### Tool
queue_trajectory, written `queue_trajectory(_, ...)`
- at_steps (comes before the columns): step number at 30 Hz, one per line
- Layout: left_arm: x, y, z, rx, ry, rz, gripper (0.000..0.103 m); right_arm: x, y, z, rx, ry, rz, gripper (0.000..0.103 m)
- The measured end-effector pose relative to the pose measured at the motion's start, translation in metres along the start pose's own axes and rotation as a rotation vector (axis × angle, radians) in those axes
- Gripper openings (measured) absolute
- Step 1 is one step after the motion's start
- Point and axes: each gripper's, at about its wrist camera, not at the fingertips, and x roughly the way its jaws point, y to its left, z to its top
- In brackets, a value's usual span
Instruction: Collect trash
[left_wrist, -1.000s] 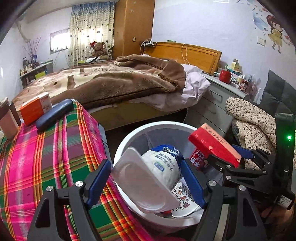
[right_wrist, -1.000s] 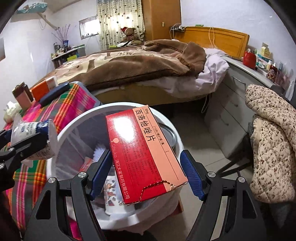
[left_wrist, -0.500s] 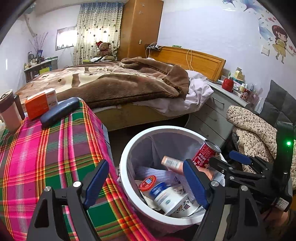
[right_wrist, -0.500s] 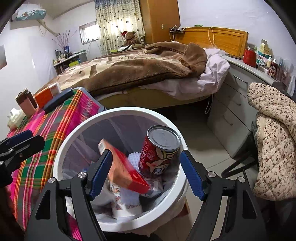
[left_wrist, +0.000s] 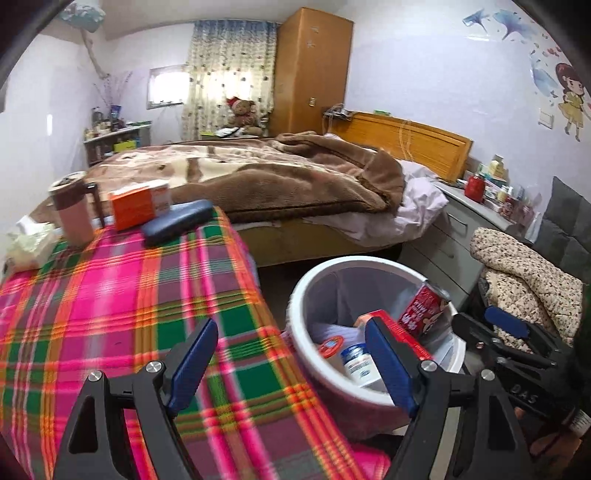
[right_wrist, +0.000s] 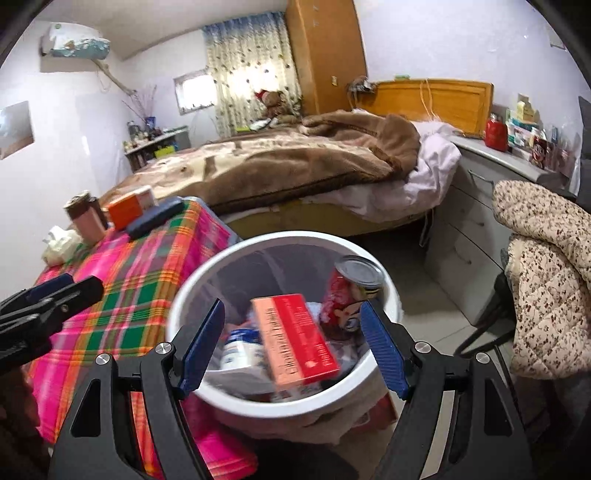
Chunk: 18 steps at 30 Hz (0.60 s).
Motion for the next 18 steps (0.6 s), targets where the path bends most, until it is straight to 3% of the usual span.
queue_trajectory(6,-0.036,0.016,-0.019,-0.021,-0.046,0.112,0.082,-0.02,0.025,-0.012,-0.046,-0.057,0.043,0.077)
queue_trajectory(10,-0.054,0.018,-0.033,-0.008,-0.074,0.233,0.082,-0.028,0.039,-0.021,-0.067,-0.071,0.054,0.077)
queue_trajectory(14,-0.066,0.024,-0.042,-0.037,-0.087,0.2,0.082,-0.036,0.045,-0.025,-0.069,-0.085,0.051,0.077)
queue_trajectory(18,-0.077,0.024,-0.049,-0.031,-0.106,0.214,0.082,-0.047,0.049,-0.03,-0.08,-0.115,0.019,0.077)
